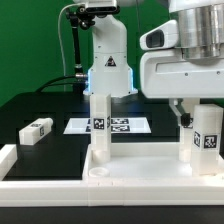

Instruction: Assemble desk

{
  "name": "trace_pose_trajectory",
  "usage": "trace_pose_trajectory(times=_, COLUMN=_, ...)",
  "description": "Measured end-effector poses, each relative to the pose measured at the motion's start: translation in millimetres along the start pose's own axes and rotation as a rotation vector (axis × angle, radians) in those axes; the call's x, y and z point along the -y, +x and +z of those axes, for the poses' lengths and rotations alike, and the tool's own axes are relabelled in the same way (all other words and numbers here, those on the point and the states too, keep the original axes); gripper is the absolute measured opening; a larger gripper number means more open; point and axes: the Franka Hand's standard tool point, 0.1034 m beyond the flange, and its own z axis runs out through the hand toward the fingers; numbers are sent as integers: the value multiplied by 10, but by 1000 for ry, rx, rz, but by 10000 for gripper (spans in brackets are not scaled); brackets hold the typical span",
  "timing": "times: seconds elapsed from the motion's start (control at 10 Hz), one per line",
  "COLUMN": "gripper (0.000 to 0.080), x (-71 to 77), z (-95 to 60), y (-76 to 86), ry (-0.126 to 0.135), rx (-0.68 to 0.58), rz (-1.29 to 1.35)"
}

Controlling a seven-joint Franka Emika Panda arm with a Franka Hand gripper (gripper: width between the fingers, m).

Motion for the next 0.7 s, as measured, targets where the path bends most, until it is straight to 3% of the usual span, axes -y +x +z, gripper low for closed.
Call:
trace_pose_trajectory(times=0.1, gripper=649, x=20, z=-57, y=45, ry=1, rx=-4, rz=-207)
trace_pose_trajectory(times=0.2, gripper=649, x=15, z=-45, y=44, ry=0, rx=-7, rz=-152)
trace_pose_trajectory(times=0.3, gripper=537, x=9, z=-35, y=39, ry=0, rx=-5, rz=-115)
trace_pose_trajectory(times=0.4, gripper=537, x=7, z=-35, y=40, ry=-1, rx=-6, rz=-107)
trace_pose_trajectory(times=0.5, gripper=362, x=7, z=-34, y=39, ry=-1, rx=-5, rz=-46)
trace_pose_trajectory(times=0.6, gripper=362, x=-31, z=-30, y=46, ry=-6, rx=-5, rz=31)
trace_pose_trajectory(times=0.7, gripper=293, x=-36, z=-27, y=44, ry=-9, rx=0, rz=138)
